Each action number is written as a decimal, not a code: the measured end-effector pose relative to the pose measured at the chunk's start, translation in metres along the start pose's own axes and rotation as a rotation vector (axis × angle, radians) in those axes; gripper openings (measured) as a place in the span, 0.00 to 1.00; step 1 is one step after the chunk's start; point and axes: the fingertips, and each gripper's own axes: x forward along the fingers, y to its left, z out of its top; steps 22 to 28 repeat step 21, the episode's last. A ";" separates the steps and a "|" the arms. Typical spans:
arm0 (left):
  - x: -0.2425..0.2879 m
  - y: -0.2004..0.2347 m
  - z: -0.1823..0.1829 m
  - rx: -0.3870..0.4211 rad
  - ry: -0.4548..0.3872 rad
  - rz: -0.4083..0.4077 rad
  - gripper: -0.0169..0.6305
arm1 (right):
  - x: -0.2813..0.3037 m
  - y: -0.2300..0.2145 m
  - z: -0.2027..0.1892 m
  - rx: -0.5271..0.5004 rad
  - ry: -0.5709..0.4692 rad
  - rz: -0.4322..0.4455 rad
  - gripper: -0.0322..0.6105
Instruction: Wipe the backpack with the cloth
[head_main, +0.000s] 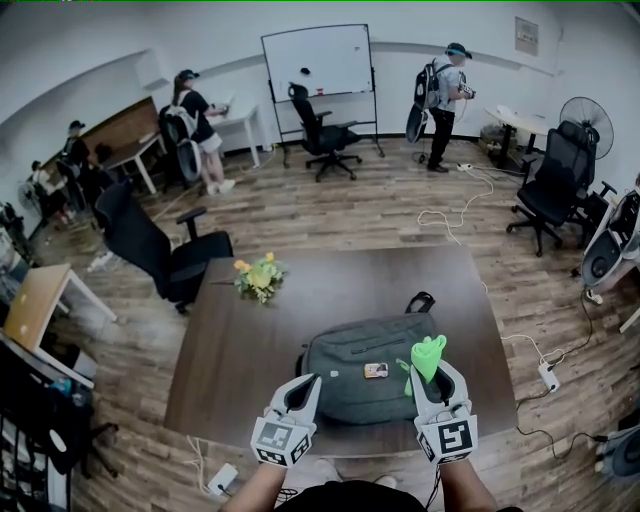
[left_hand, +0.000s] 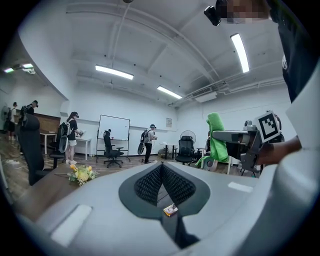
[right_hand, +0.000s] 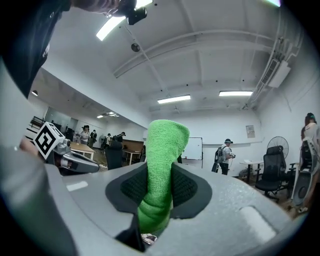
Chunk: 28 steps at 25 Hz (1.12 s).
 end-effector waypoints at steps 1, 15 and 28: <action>-0.002 0.000 0.000 -0.002 0.001 0.001 0.06 | 0.001 0.003 0.002 -0.004 -0.008 0.008 0.21; -0.011 0.012 0.017 -0.009 -0.037 0.017 0.06 | 0.011 0.014 0.014 0.050 -0.047 0.042 0.21; -0.012 0.012 0.016 -0.006 -0.053 0.016 0.06 | 0.009 0.013 0.009 0.049 -0.045 0.039 0.21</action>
